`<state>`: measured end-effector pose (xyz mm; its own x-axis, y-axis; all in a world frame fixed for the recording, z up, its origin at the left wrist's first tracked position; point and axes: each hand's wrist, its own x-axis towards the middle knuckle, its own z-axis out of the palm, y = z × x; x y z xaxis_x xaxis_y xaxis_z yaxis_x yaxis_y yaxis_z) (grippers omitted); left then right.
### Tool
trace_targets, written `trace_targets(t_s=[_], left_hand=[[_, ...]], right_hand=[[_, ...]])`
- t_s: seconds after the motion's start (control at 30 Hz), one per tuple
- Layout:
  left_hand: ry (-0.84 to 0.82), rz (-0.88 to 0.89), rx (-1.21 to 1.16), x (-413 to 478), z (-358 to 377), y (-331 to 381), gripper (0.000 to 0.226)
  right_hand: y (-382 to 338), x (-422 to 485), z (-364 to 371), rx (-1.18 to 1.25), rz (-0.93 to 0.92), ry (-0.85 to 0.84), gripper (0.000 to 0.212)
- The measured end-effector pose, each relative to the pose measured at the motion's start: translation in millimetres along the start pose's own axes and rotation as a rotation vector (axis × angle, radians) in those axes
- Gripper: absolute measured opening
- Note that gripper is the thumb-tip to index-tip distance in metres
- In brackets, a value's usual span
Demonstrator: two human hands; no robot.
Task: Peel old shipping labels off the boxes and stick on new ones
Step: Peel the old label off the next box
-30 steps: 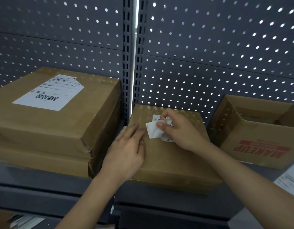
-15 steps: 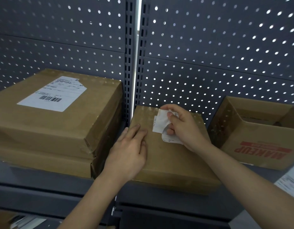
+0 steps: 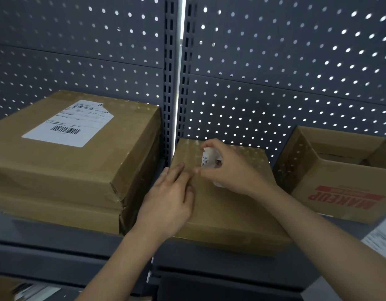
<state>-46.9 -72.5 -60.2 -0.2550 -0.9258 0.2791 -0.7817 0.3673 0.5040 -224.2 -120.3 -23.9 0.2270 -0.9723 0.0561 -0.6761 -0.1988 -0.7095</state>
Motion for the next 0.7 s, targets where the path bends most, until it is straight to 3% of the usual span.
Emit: trace_targets(t_s=[0.07,0.1,0.33,0.53,0.7], left_hand=[[-0.002,-0.002,0.006,0.3,-0.7,0.2,0.042],[-0.003,-0.003,0.009,0.4,-0.8,0.4,0.042],[-0.032,-0.032,0.020,1.6,-0.2,0.6,0.044],[-0.042,-0.034,0.018,2.0,0.0,1.0,0.043],[-0.060,-0.038,0.022,1.4,1.1,-0.5,0.043]], right_hand=[[4.2,-2.3,1.1,-0.234,-0.045,-0.049,0.067],[7.5,-3.1,2.5,-0.295,-0.070,-0.040,0.066],[15.7,2.8,6.4,-0.400,-0.199,0.050,0.008],[21.5,9.7,11.2,-0.563,-0.172,0.137,0.022],[20.8,9.8,5.3,-0.447,-0.159,0.188,0.009]])
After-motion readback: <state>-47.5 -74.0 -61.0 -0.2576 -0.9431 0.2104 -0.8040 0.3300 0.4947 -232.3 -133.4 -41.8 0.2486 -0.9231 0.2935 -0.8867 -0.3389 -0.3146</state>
